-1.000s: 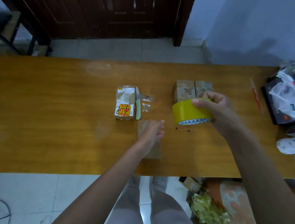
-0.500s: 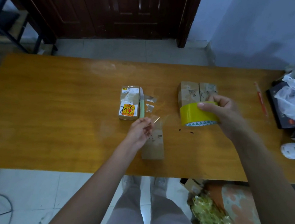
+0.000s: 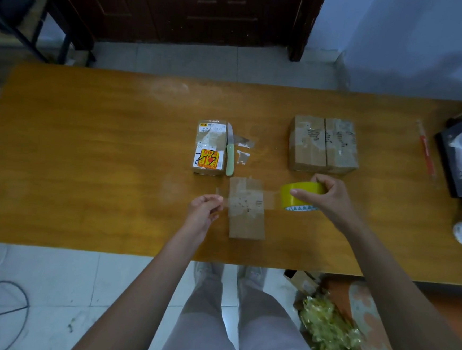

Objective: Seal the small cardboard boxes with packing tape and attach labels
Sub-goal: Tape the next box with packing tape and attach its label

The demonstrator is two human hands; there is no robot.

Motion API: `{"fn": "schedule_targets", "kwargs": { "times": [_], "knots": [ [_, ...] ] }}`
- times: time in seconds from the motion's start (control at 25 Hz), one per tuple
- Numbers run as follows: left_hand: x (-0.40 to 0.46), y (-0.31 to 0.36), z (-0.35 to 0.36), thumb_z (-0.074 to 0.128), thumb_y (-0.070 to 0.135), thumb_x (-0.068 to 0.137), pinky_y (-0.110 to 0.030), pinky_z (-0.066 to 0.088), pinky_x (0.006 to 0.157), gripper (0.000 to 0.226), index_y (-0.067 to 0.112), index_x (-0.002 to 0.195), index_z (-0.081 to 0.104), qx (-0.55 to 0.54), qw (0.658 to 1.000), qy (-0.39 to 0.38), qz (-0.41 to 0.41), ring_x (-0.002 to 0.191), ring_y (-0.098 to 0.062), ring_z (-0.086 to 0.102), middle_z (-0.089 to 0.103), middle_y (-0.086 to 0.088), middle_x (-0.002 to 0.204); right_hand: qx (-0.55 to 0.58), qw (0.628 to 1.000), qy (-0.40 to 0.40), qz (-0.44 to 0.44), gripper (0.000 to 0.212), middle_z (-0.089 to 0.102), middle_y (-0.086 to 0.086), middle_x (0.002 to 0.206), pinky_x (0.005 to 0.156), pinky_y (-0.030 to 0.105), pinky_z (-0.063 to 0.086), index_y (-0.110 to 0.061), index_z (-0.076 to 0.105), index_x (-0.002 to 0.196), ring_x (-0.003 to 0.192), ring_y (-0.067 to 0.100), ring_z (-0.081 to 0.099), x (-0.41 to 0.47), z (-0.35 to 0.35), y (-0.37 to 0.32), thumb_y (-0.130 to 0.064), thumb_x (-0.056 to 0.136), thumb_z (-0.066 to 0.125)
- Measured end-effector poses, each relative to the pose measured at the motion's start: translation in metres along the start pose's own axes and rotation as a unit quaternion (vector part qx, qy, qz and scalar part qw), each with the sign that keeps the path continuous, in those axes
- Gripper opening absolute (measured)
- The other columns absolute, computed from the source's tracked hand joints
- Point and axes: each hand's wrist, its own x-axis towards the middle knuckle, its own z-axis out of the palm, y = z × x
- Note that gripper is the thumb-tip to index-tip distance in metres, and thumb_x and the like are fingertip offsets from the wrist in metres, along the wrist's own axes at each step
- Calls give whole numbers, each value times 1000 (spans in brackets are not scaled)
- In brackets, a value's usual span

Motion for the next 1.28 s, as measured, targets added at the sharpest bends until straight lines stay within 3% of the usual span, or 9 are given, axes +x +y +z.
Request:
{"fn": "schedule_targets", "kwargs": {
  "times": [0.4, 0.56, 0.72, 0.88, 1.0, 1.08, 1.12, 1.2, 1.28],
  "knots": [
    [15, -10, -2, 62, 5, 91, -23, 44, 65, 9, 12, 86, 60, 4, 999, 26, -46, 73, -13, 58, 62, -4, 81, -9, 1000, -3, 21, 39, 50, 1, 61, 48, 24, 42, -15, 48, 65, 55, 12, 52, 14, 11, 21, -28, 70, 84],
    [23, -16, 5, 63, 8, 92, -23, 46, 64, 7, 14, 88, 61, 38, 995, 70, -58, 74, -12, 58, 62, -3, 84, -15, 1000, -3, 17, 41, 49, -10, 55, 45, 19, 41, -16, 46, 63, 49, 4, 51, 18, 18, 30, -27, 69, 85],
    [28, -24, 16, 62, 18, 93, -26, 48, 65, 5, 17, 89, 59, 141, 983, 108, -38, 86, -18, 61, 65, -5, 98, -37, 999, 6, 8, 42, 47, -7, 56, 45, 18, 38, -18, 45, 62, 48, 1, 48, 22, 28, 36, -26, 69, 85],
    [22, -26, 20, 60, 20, 94, -35, 51, 81, 9, 14, 98, 54, 322, 939, 123, 14, 97, -25, 59, 61, -9, 110, -57, 998, 9, 13, 41, 50, -4, 61, 47, 21, 41, -19, 46, 64, 53, 7, 52, 23, 31, 37, -29, 69, 86],
    [1, -25, 29, 62, 12, 89, -12, 41, 67, 19, 13, 106, 52, 378, 883, 193, 202, 93, -14, 54, 50, -1, 111, -47, 999, 4, 14, 40, 50, -9, 58, 45, 17, 40, -19, 47, 63, 50, 0, 51, 21, 30, 37, -28, 70, 85],
    [-16, -31, 45, 63, 21, 88, -6, 38, 67, 32, 12, 116, 49, 413, 847, 179, 284, 101, -11, 51, 44, 4, 114, -38, 999, 4, 11, 41, 49, -11, 56, 44, 14, 38, -21, 46, 62, 47, -3, 49, 20, 31, 36, -27, 70, 85],
    [-22, -37, 54, 64, 29, 88, -8, 41, 75, 45, 10, 124, 45, 438, 838, 156, 287, 108, -14, 49, 42, 2, 120, -36, 999, 5, 11, 41, 48, -11, 56, 43, 13, 37, -21, 46, 62, 47, -3, 48, 20, 32, 35, -27, 70, 86],
    [-28, -49, 71, 66, 46, 83, -28, 44, 98, 81, 3, 141, 30, 486, 831, 123, 241, 124, -24, 40, 36, -9, 137, -35, 999, 11, 10, 43, 46, -10, 55, 43, 14, 36, -20, 45, 61, 47, -1, 46, 20, 33, 35, -28, 69, 86],
    [-28, -57, 81, 70, 58, 76, -36, 33, 110, 110, -3, 149, 14, 527, 819, 114, 198, 134, -30, 30, 27, -16, 147, -37, 999, 22, 8, 44, 45, -8, 55, 44, 18, 36, -20, 45, 60, 49, 3, 46, 19, 32, 36, -31, 68, 86]
  ]
}}
